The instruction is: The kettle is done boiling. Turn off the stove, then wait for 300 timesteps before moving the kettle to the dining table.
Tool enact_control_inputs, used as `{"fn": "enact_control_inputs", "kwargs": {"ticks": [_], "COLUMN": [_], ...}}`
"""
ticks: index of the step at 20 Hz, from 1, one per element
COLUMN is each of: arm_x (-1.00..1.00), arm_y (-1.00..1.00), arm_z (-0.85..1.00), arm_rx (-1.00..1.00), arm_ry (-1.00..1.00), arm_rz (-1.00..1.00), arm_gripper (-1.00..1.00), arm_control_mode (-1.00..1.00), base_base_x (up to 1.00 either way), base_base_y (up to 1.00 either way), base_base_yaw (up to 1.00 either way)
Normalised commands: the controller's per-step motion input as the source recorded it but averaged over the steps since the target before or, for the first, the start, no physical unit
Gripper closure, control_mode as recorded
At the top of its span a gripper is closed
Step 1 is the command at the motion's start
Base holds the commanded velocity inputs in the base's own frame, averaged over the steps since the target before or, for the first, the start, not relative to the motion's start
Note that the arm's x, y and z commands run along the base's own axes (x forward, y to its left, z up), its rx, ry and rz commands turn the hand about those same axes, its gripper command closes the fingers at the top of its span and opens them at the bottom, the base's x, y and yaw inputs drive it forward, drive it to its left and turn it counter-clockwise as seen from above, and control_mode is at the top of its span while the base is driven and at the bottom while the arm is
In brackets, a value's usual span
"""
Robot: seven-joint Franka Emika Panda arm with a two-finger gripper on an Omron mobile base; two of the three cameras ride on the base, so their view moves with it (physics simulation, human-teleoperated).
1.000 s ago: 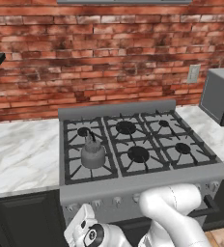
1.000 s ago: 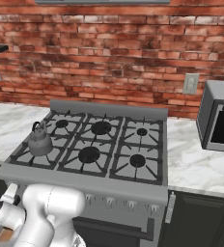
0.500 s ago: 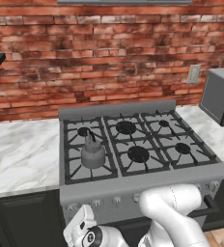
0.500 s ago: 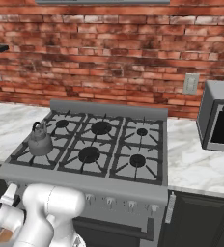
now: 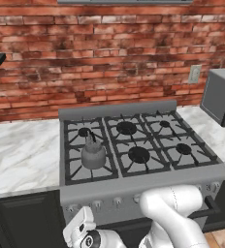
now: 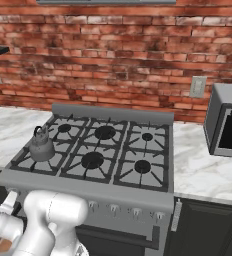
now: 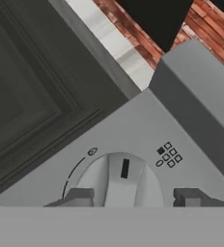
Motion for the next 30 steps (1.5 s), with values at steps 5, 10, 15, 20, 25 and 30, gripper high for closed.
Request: {"fn": "enact_control_inputs", "kwargs": {"ticks": [5,10,15,20,25,30], "arm_x": [0.05,0.00,0.00,0.00,0.00,0.00], "arm_y": [0.00,0.00,0.00,0.00,0.00,0.00], "arm_z": [0.00,-0.03,-0.12,-0.08,-0.05,-0.07], "arm_rx": [0.00,0.03,0.12,0.21,0.24,0.27], "arm_ry": [-0.03,-0.01,0.00,-0.02,-0.03,0.00], "arm_rz": [0.00,0.00,0.00,0.00,0.00,0.00], "arm_gripper": [1.00,1.00,1.00,1.00,1.00,1.00], "arm_control_mode": [-1.00,-1.00,-1.00,-1.00,-1.00,-1.00], "base_base_x": [0.00,0.00,0.00,0.00,0.00,0.00], "base_base_y": [0.00,0.00,0.00,0.00,0.00,0.00], "base_base_yaw": [0.00,0.00,0.00,0.00,0.00,0.00]}}
